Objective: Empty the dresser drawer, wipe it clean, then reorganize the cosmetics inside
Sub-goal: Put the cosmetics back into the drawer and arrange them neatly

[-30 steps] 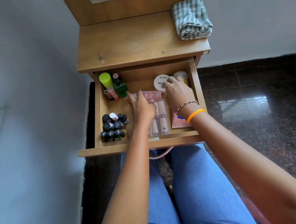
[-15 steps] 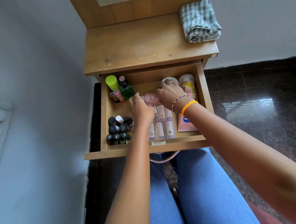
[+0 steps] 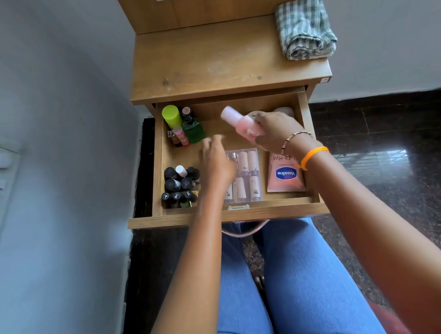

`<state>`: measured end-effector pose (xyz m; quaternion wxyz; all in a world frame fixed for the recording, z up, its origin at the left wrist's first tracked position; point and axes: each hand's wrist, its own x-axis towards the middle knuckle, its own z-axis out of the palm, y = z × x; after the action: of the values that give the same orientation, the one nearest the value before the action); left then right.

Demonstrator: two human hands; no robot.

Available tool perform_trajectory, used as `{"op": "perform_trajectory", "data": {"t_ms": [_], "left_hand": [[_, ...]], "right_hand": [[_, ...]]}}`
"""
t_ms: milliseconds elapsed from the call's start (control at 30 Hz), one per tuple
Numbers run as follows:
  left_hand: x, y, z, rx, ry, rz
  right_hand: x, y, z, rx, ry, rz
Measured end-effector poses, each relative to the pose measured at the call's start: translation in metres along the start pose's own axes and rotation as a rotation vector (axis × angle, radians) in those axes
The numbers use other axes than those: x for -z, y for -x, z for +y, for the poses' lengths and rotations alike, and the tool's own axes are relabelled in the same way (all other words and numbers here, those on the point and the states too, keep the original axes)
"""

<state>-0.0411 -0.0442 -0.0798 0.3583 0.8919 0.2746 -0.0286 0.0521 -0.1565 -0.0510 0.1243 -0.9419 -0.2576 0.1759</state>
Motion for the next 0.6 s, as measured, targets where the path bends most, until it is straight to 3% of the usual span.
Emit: {"op": "perform_trajectory", "data": {"t_ms": [133, 233, 433, 600], "left_hand": [[-0.013, 0.009, 0.000, -0.168, -0.167, -0.205], [-0.020, 0.013, 0.001, -0.138, -0.291, -0.382], [-0.023, 0.011, -0.001, -0.068, -0.343, -0.403], [-0.025, 0.014, 0.003, -0.006, -0.327, -0.427]], "right_hand": [[0.003, 0.024, 0.010, -0.157, -0.109, -0.048], [-0.012, 0.028, 0.007, -0.287, -0.197, -0.071], [-0.028, 0.038, -0.009, -0.382, -0.154, -0.087], [-0.027, 0.038, -0.004, -0.376, -0.064, -0.009]]}}
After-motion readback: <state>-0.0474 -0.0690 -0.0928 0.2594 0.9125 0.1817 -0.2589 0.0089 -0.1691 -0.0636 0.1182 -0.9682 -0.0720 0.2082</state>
